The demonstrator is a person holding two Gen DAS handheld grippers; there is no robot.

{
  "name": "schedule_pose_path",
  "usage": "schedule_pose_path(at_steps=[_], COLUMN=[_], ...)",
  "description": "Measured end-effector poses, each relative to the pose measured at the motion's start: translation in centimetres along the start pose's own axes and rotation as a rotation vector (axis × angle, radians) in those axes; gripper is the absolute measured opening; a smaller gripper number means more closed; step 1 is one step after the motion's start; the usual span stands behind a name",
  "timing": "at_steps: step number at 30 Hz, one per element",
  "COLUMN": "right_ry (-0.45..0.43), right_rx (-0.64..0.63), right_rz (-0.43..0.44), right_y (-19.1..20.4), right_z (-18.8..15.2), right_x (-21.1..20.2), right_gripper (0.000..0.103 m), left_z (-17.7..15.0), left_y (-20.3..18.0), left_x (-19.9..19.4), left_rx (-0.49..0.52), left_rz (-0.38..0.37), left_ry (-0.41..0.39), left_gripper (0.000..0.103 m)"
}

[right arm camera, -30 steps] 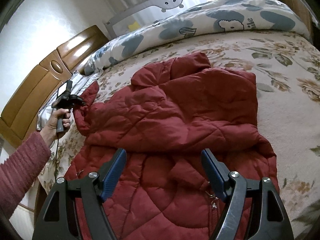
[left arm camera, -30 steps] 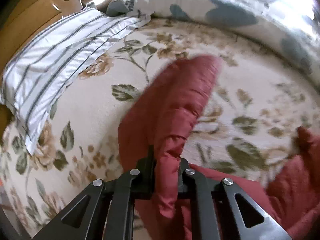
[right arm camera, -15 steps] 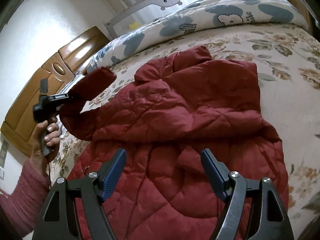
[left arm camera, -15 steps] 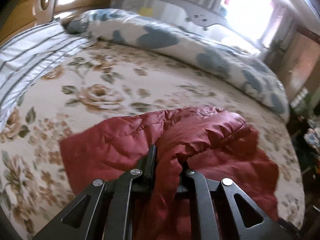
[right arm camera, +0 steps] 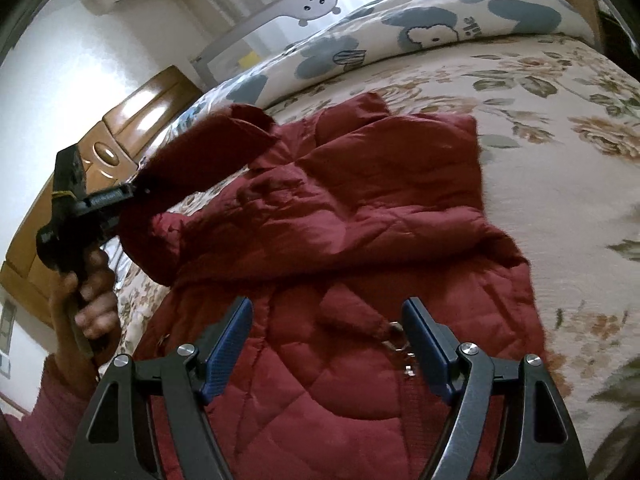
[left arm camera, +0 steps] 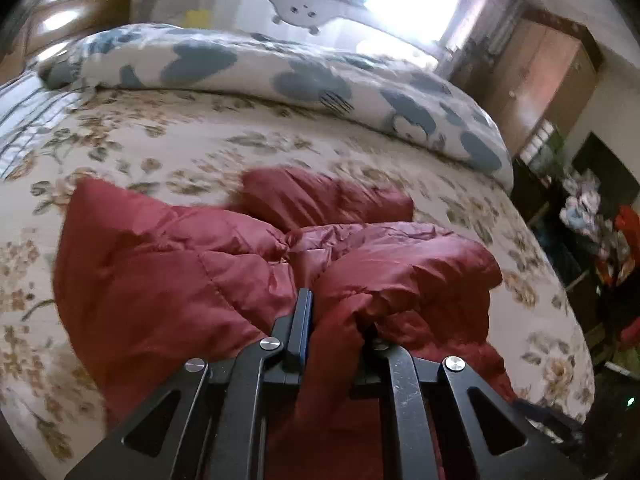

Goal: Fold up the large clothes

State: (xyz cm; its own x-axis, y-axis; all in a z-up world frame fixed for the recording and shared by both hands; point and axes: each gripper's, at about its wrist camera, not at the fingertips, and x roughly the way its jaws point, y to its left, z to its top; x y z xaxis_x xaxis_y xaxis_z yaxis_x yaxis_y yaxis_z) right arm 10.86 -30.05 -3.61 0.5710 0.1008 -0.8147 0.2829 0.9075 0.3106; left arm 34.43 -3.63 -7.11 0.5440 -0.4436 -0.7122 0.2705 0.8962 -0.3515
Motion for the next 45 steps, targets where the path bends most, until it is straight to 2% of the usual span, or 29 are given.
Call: schedule_pose_path(at_steps=[10,15,19,25,28,29,31,32,33,36,41,45], right_ry=[-0.021,-0.026,-0.011,0.029,0.066,0.084,0.11,0.117,0.116,0.095,0.04,-0.038], right_rx=[0.073,0.11,0.149,0.276,0.326,0.332,0.33,0.334,0.333,0.287,0.244,0.225], right_rz=[0.005,0.042,0.106,0.285,0.287,0.28,0.27,0.269,0.274,0.247,0.2,0.146], right_y=[-2.8,-3.7,-4.1,-5.1,-5.8,-6.0,-5.9,-5.8,-5.8,-5.1,-4.9,-5.8], right_z=[1.2,2.5,4.3,7.8,8.8,9.0,9.0,9.0,9.0,9.1,9.3,9.0], right_x=[-0.3,0.3,2.0,6.5,9.3,10.2,11.2,11.5,11.5,10.6,8.4,5.8], right_gripper=[0.078,0.08,0.08,0.08,0.08,0.075,0.039,0.014,0.013,0.009,0.007,0.007], left_z=[-0.6,-1.4,-1.6,-1.8,-2.5,-2.5,-2.5,-2.6,-2.7,-3.2,-3.5,-3.0], left_y=[-1.9,-2.9,-3.5,-4.5,-4.4,-4.6,-5.0,-5.0,-5.3,-5.5,-4.2,-2.3], left_x=[5.4,8.1,8.5,8.6,8.3,8.3,8.1,8.0,7.8,6.7,4.1,1.9], left_rx=[0.054,0.094,0.118,0.146,0.149,0.15,0.156,0.161,0.17,0.171,0.132,0.109], left_rz=[-0.02,0.011,0.022,0.034,0.017,0.013,0.004,0.0,-0.005,-0.036,-0.059,-0.021], left_ry=[0.073,0.128,0.14,0.15,0.159,0.161,0.172,0.177,0.182,0.194,0.18,0.127], left_gripper=[0.011,0.018,0.02,0.023,0.034,0.038,0.051,0.058,0.068,0.088,0.09,0.09])
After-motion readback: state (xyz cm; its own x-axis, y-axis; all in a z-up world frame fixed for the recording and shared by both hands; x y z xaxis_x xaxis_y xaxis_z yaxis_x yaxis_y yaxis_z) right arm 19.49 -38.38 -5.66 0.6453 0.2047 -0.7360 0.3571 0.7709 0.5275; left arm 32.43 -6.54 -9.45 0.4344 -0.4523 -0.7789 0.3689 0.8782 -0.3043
